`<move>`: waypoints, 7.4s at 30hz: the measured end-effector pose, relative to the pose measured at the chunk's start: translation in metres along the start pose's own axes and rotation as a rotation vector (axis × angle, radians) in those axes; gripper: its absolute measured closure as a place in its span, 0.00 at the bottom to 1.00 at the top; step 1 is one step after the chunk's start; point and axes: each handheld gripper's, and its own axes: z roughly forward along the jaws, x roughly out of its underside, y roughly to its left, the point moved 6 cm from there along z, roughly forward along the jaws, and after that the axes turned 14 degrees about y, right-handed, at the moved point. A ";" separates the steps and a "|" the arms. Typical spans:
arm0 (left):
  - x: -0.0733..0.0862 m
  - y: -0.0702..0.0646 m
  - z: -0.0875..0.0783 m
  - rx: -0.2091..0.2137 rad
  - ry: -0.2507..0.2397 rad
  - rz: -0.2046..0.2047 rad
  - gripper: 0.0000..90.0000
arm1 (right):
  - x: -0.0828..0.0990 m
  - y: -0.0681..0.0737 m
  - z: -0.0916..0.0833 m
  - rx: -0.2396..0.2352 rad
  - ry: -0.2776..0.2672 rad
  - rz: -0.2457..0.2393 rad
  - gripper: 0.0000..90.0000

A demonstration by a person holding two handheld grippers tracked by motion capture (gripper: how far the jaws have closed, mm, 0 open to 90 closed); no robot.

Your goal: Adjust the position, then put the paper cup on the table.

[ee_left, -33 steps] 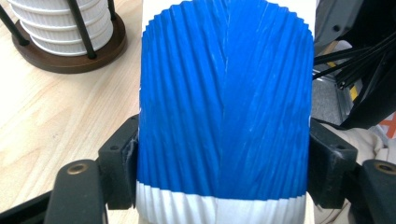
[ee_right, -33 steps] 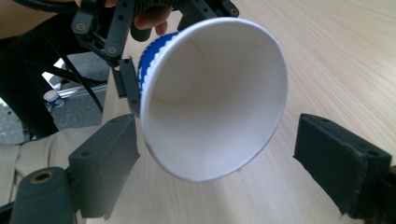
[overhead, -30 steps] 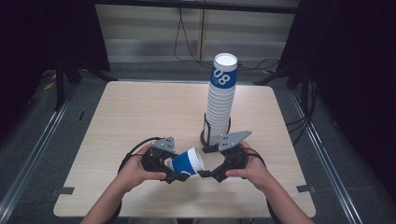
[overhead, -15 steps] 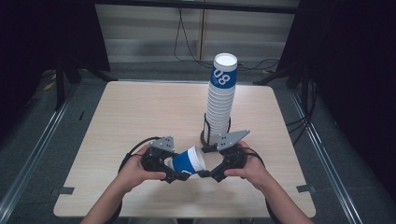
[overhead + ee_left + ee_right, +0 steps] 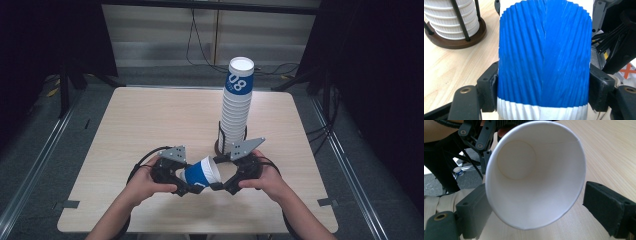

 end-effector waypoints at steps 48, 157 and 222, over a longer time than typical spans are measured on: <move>0.005 0.004 0.000 -0.056 0.020 0.016 0.28 | -0.004 0.001 0.001 -0.019 -0.020 0.013 0.20; 0.055 0.037 -0.007 -0.201 0.259 -0.104 0.19 | 0.029 -0.021 -0.016 0.209 0.700 -0.094 0.20; 0.066 0.032 -0.011 -0.187 0.248 -0.139 0.20 | 0.061 -0.023 0.000 0.161 0.454 0.027 0.14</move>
